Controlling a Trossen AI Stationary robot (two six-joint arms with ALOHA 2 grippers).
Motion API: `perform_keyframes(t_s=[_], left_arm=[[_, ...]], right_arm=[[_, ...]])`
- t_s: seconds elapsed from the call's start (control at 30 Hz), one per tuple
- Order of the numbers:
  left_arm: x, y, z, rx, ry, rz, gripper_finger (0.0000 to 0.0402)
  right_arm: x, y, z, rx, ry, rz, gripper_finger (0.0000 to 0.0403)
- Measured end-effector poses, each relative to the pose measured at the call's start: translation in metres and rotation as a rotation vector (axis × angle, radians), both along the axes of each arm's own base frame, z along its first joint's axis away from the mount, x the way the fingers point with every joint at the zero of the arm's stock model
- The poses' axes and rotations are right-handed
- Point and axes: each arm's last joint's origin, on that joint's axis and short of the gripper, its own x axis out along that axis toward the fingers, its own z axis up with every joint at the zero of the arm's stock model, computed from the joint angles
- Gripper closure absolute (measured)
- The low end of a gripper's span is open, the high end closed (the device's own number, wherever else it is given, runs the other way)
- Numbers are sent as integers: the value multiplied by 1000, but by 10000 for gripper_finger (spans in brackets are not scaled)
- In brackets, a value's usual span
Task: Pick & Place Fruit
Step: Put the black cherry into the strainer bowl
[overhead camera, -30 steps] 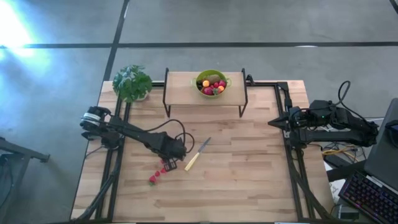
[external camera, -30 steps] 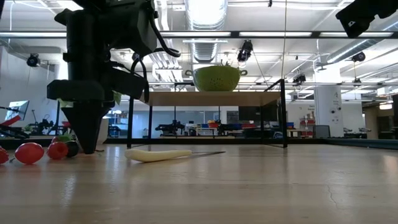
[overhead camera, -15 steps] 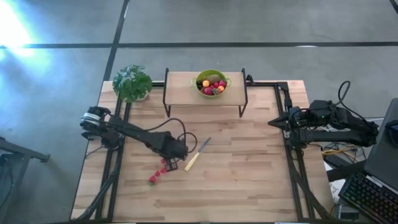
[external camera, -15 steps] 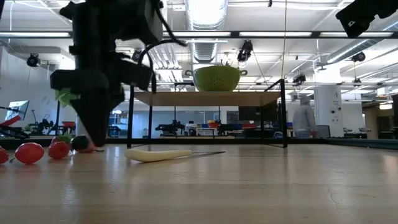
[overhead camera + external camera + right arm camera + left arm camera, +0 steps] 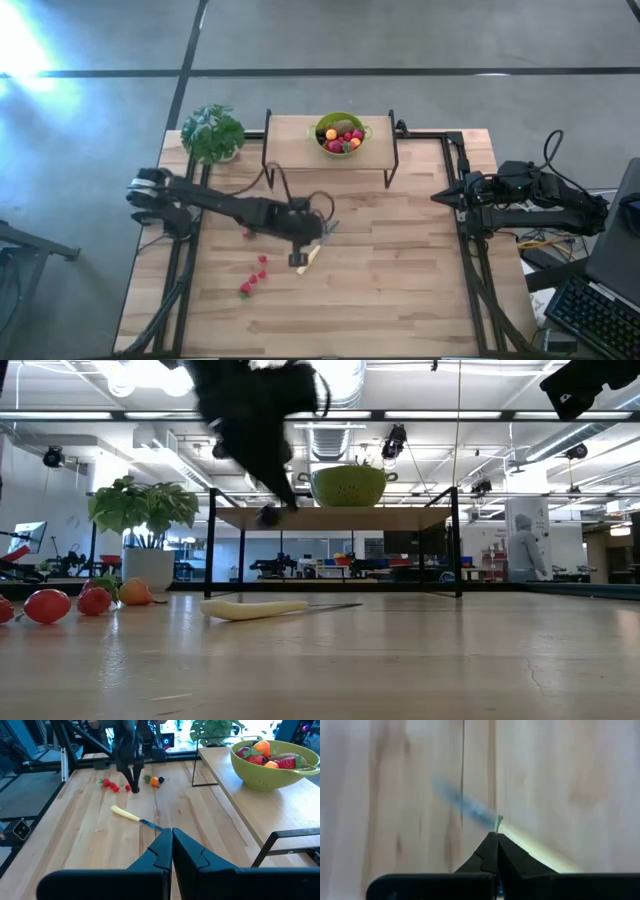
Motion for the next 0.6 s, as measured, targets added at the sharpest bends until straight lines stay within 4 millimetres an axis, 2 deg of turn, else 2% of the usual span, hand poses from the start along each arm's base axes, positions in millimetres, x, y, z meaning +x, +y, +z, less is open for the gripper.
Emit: perform_keyframes(t_s=[0.3, 0.6], left_arm=[[30, 38, 53, -67, -366, -97, 400], [38, 85, 84, 19, -561, -27, 400]], right_arm=[[0, 0, 0, 0, 0, 0, 394], [0, 0, 0, 0, 0, 0, 394]])
